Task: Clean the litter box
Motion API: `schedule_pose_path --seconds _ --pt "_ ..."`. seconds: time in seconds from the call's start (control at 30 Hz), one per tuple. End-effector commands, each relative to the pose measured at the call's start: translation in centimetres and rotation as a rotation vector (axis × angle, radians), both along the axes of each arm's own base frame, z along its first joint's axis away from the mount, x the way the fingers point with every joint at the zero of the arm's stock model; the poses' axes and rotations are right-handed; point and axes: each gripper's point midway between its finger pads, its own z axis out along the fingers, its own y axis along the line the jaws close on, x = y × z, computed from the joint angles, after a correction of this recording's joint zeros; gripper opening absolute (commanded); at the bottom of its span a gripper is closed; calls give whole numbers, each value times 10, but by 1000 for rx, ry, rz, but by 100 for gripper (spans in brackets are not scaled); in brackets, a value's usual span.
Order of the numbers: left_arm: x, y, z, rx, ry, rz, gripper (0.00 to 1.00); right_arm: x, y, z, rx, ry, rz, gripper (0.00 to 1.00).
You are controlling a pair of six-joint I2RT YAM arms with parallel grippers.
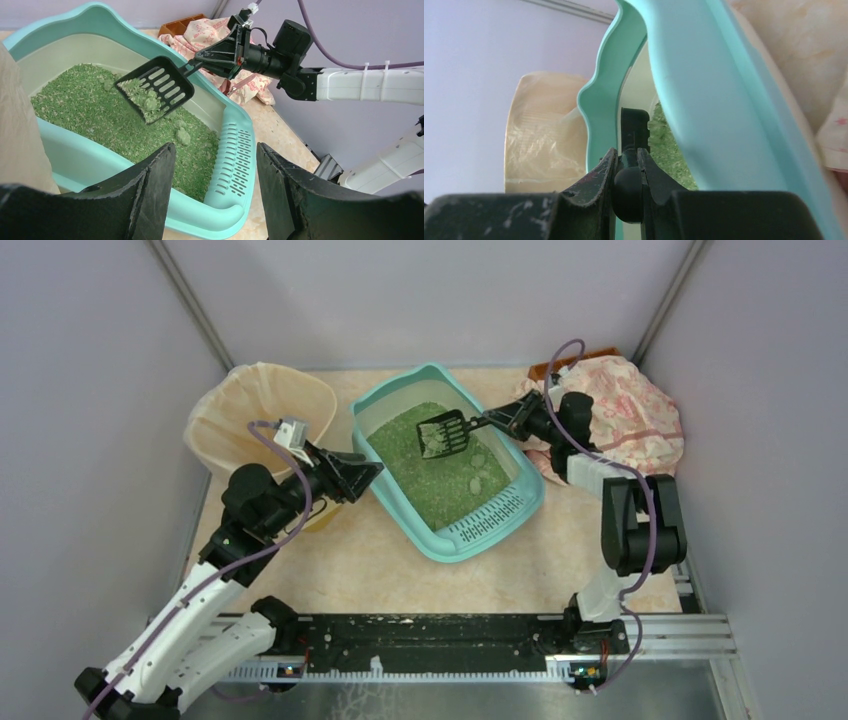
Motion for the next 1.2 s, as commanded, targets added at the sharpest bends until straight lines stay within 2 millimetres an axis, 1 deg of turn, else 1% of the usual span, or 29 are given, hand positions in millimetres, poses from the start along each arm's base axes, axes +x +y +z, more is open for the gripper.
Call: schedule_pose_path --seconds 0.0,0.07,0.1,0.17,0.2,0.3,0.33,0.37,0.4,0.43,0.5,0.53,0.57,0.6,0.63,0.67,0.7,0.73,0.8,0.83,0.9,0.93,0.97,1.0,1.03,1.07,1.1,1.13,1.17 --pt "0 -5 5 -22 -11 -24 66 -4 16 35 43 -115 58 0" --pt "-3 -7 8 -29 -2 -39 66 1 2 34 35 -113 13 0" --pt "-4 -7 8 -32 0 -39 66 1 2 36 36 -120 16 0" --pt "-2 -5 5 -32 -8 -26 66 -5 18 36 32 -111 79 0" --pt "-1 -5 3 -33 -9 -20 66 -6 19 36 26 -111 80 0" --pt "0 -8 1 -31 1 -31 66 0 -2 34 24 -113 -6 0" --pt "-1 -8 2 -39 7 -36 66 0 2 35 34 -114 4 0" --pt "-1 -10 0 -41 8 -41 66 -5 18 35 43 -103 55 0" --pt "1 -10 -1 -41 2 -40 66 -5 25 32 46 -86 73 0" --pt "2 -11 -2 -38 4 -39 66 -2 22 34 56 -92 51 0" --pt "3 -11 -1 -26 12 -39 67 6 -1 31 77 -77 -38 0" --pt "1 -11 0 -24 17 -42 71 9 -4 34 92 -87 -55 0" --pt "0 -10 2 -26 19 -44 76 7 7 38 94 -98 3 0" --pt "0 -9 1 -25 18 -41 81 3 21 36 85 -83 61 0" --pt "1 -8 1 -24 17 -32 93 2 27 36 83 -81 74 0" --pt "2 -7 0 -20 18 -22 98 4 21 37 87 -89 39 0" --pt "2 -7 2 -17 21 -20 98 8 9 37 87 -89 -13 0" --pt "1 -7 6 -23 18 -23 98 10 3 40 83 -101 -36 0" --pt "-5 -9 14 -50 15 -49 98 3 25 43 30 -103 70 0" --pt "-7 -9 19 -62 1 -57 98 5 22 42 18 -97 53 0" --pt "-8 -9 27 -67 -18 -61 98 9 -6 50 31 -126 -69 0" --pt "-10 -8 34 -67 -29 -63 98 8 -2 51 35 -133 -64 0" --pt "-11 -8 39 -69 -38 -66 98 3 17 49 10 -126 17 0" --pt "-12 -8 43 -71 -46 -70 98 1 28 42 -37 -96 65 0" --pt "-13 -8 45 -72 -52 -75 98 5 22 41 -64 -93 31 0" --pt "-13 -8 49 -74 -61 -78 98 10 2 41 -59 -94 -50 0" --pt "-14 -8 54 -77 -70 -82 98 12 -15 45 2 -90 -111 0" --pt "-16 -8 57 -71 -65 -85 98 10 -17 47 41 -110 -106 0" --pt "-18 -6 61 -70 -65 -84 98 5 0 44 38 -119 -24 0"
